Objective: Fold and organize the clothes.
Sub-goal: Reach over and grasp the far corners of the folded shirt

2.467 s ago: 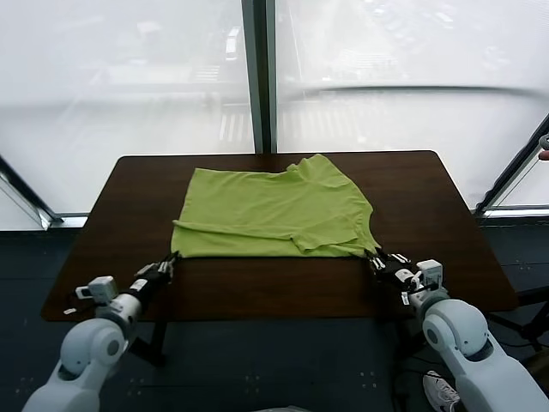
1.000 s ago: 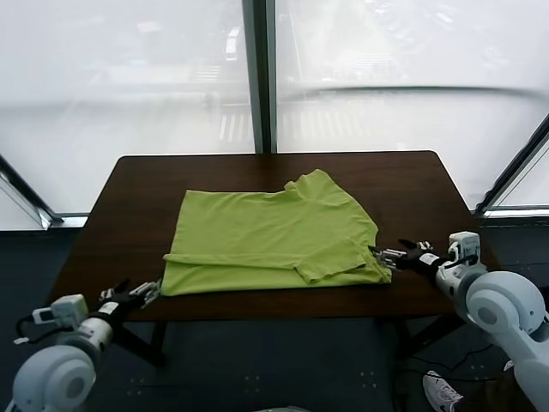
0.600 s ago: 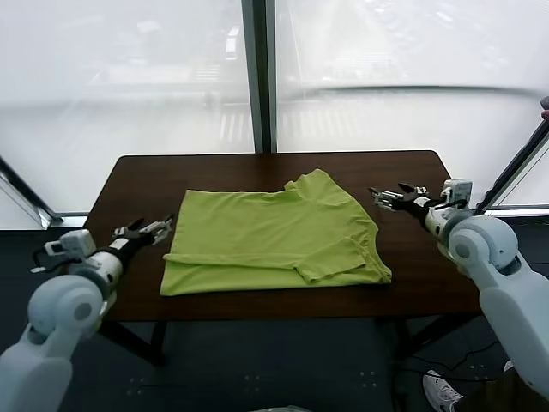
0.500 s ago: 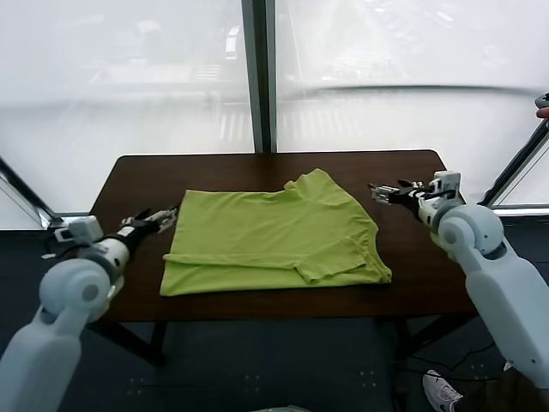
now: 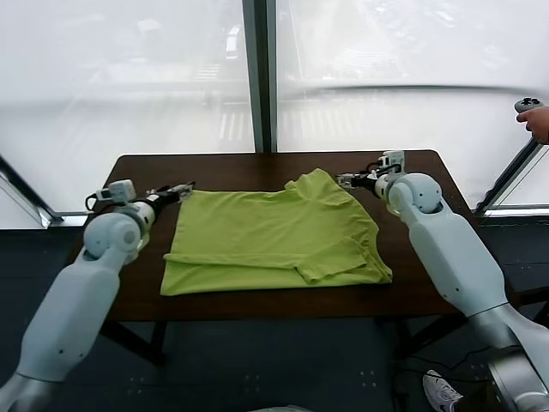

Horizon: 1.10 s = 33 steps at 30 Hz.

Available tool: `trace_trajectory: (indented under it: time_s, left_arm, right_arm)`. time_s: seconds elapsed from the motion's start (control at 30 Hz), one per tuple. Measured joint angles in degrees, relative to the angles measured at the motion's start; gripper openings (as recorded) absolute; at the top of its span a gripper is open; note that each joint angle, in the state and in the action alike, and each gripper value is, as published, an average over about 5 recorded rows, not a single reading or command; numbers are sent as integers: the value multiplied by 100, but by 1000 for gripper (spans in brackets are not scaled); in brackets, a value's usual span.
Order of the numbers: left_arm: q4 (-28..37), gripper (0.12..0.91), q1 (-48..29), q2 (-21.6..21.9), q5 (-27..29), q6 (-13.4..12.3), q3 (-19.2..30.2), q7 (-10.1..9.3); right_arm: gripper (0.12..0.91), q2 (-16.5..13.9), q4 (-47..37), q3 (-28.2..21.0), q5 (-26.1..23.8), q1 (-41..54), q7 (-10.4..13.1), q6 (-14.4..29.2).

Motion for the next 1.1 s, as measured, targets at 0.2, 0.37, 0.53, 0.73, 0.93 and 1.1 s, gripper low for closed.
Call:
trace_trajectory:
  time_s: [0.2,0.37,0.53,0.73,0.93,1.1]
  left_arm:
    - [340,907,-138,-60,68,10,178,41]
    - [487,873,-224,-76,73,42,282,92]
    - [544,778,-240,-66,70,71,319,150]
    - [651,534,-281,-79,150,19,381,204]
    - [685,248,-293,-93,206,-68,389,245]
    - [487,210,-169,-59,105,-93,248,199]
  right_arm:
    - [885,54,-82,-32,-13,38,3,-37]
    - [780,63,-132,-57,-13,51,5,-20]
    - [521,86,-151,-37,-12,35,8,-4]
    - [185,69,-106,10,9,-19,-39,211]
    - [139,-18,49,80,271,-124,-118,608]
    - [139,-151,368,132,523,-287,-47,688]
